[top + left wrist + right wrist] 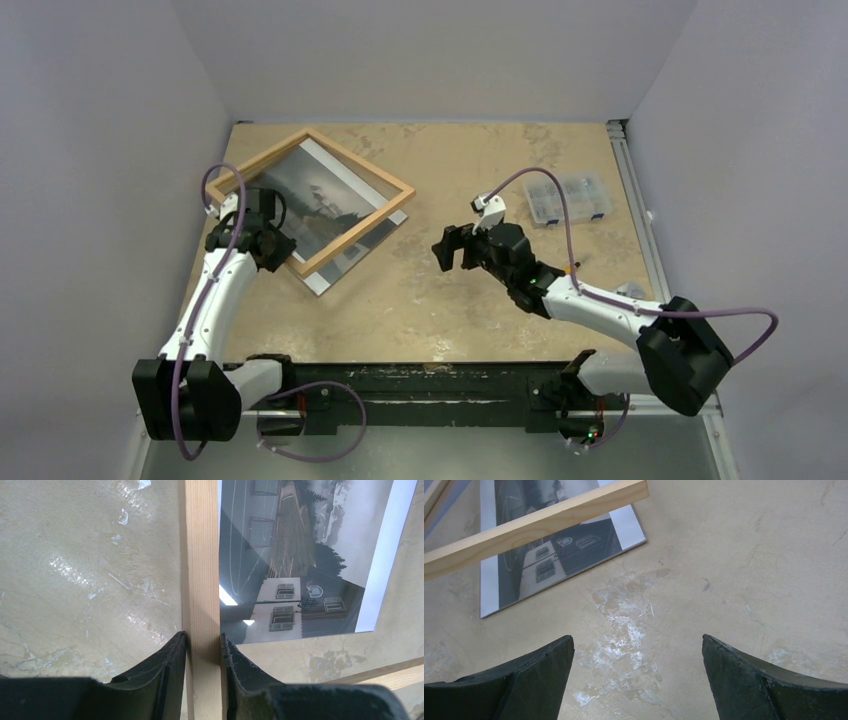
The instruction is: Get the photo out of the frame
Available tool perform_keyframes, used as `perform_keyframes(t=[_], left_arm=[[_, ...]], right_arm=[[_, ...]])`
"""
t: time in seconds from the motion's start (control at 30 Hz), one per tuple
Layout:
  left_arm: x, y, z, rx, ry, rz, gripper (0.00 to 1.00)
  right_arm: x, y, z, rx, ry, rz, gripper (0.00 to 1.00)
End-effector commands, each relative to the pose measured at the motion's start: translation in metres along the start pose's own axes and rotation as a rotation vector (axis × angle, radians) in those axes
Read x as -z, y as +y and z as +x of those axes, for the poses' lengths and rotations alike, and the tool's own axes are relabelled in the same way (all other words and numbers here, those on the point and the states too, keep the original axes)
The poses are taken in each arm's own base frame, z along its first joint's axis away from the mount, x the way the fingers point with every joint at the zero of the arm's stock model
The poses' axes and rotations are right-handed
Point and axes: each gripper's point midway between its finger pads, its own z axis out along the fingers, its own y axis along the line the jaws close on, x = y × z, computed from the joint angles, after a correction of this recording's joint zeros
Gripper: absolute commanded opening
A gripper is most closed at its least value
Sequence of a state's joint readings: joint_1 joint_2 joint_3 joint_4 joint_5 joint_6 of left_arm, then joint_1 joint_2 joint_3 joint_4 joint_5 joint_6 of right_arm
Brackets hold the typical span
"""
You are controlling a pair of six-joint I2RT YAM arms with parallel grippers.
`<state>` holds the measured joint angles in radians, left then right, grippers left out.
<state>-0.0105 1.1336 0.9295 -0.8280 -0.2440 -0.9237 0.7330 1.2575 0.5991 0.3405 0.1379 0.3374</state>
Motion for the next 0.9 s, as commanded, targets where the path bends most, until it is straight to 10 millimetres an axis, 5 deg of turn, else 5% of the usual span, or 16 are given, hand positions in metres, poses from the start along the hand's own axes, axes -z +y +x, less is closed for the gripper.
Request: perform_keyframes(t=[0.0, 0.1, 0.23, 0.43, 0.53, 0.87], left_arm=[[0.017, -0.018, -0.016, -0.021, -0.059, 0.087, 0.00], [0.017, -0.020, -0.015, -0.029, -0.051, 0.097, 0.00], [0.018, -0.021, -0.016, -0.039, -0.050, 0.098, 0.00], [0.019, -0.023, -0.017, -0.046, -0.049, 0.106, 0.00], [0.020, -0.025, -0.015, -0.052, -0.037, 0.116, 0.00], [0.019, -0.028, -0.015, -0.074, -0.031, 0.127, 0.00]], right_arm=[[-0.017, 0.025, -0.012, -0.091, 0.009, -0.099, 0.98], [-0.033, 0.066, -0.010, 0.032, 0.051, -0.265, 0.99], [-0.028, 0.109, -0.017, 0.540, -0.134, -0.198, 0.99], [-0.034, 0.156, -0.023, 1.053, -0.350, -0.272, 0.99], [-0.048, 0.174, -0.009, 1.285, -0.376, -0.232, 0.99], [-0.102, 0.220, -0.005, 1.611, -0.454, -0.112, 0.99]])
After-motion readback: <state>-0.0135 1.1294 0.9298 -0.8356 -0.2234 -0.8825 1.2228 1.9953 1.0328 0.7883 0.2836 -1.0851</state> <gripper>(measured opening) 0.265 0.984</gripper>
